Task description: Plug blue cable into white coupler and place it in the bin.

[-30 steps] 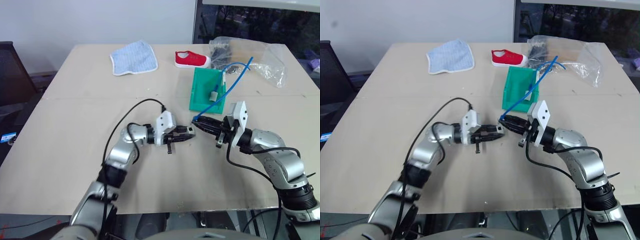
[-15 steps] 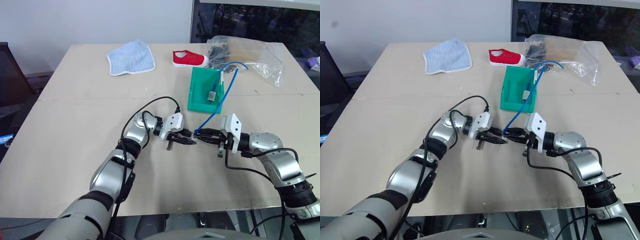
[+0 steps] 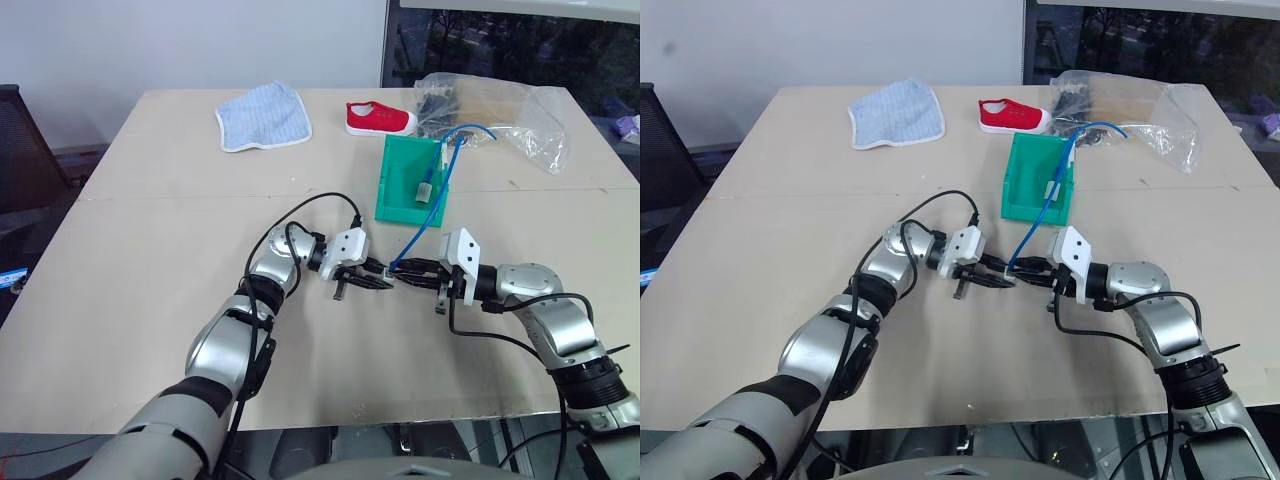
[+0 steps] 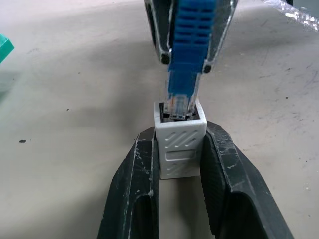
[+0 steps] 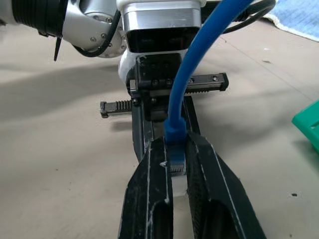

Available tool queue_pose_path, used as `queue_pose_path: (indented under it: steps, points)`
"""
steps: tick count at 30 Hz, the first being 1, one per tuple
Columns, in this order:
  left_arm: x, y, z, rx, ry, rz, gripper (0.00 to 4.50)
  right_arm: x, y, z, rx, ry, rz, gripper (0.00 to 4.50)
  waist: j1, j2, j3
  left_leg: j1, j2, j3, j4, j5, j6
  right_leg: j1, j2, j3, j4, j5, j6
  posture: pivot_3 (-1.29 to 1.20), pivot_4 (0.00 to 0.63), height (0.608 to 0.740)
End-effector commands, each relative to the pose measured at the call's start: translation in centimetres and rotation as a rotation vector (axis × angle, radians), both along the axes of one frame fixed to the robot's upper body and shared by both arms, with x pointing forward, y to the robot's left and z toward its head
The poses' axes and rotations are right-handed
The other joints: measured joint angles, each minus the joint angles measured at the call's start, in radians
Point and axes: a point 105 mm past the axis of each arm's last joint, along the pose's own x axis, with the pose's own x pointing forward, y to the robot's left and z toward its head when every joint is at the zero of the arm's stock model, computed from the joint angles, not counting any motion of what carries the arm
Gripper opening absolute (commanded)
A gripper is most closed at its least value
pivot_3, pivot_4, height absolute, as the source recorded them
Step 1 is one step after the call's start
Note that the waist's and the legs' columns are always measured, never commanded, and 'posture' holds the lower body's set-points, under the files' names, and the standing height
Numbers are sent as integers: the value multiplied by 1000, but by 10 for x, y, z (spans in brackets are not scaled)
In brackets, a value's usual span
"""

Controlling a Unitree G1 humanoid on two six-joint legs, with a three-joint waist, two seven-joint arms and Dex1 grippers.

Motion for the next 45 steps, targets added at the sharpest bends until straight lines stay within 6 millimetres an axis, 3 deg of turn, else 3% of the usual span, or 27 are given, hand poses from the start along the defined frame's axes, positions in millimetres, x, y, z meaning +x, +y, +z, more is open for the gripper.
queue_pose_path:
  steps: [1,6,13,17,22,24,28,34,38,42,43,45]
  points:
    - [-2,-2,-5,28,-3,-15,540,-1,1,-11,-41,22,20,0,0,0,0,0,0,0,0,0,0,0,0,0,0,0,0,0,150,740]
    - [-2,-2,-5,26,-1,-14,540,-3,5,-26,-75,49,41,0,0,0,-1,2,0,0,0,0,0,1,0,0,1,0,0,0,150,740]
    - [-3,-4,-7,22,7,-17,540,-5,1,-78,-173,248,19,0,-4,-6,-7,5,0,0,0,0,0,3,0,0,2,0,0,0,150,740]
    - [-3,-5,-7,18,9,-16,540,-9,-8,-99,-224,327,16,0,-5,-7,-10,18,1,-1,-2,0,0,16,1,0,0,0,-1,0,150,740]
    - [-3,-7,-8,17,10,-11,540,-12,-26,-118,-306,373,18,0,-5,-7,-20,20,1,-1,-2,0,0,18,1,0,0,0,-1,0,150,740]
    - [-3,-7,-8,15,9,-8,540,-4,-17,-102,-218,322,8,0,-5,-7,-21,20,1,-1,-2,0,0,18,1,0,0,0,-1,0,150,740]
    - [-2,-7,-8,12,7,0,540,13,3,-42,24,211,14,0,-4,-7,-21,19,1,-2,-2,0,0,17,1,0,0,0,-1,0,150,740]
    - [1,-5,-9,9,35,41,540,17,9,9,106,118,53,0,-4,-4,-16,16,1,-1,-2,0,0,14,1,0,0,0,-1,0,150,740]
    - [11,-5,0,-45,59,123,2403,21,6,21,103,120,31,0,-2,-3,-13,13,1,-2,-2,0,0,12,1,0,0,0,0,0,150,740]
    - [25,-1,33,-206,21,283,4247,32,-5,43,166,180,-16,0,-3,-2,-12,1,1,-3,-1,0,0,1,0,-1,1,0,0,0,150,740]
    - [24,3,43,-247,18,315,4453,36,-9,49,185,195,-32,0,-3,-2,-11,-1,2,-2,-1,0,0,-2,0,0,1,0,0,0,150,740]
    - [18,10,65,-326,9,395,4453,46,-17,61,208,212,-64,0,-7,-1,-9,-2,3,-2,-1,0,0,-3,-1,0,1,0,0,0,150,740]
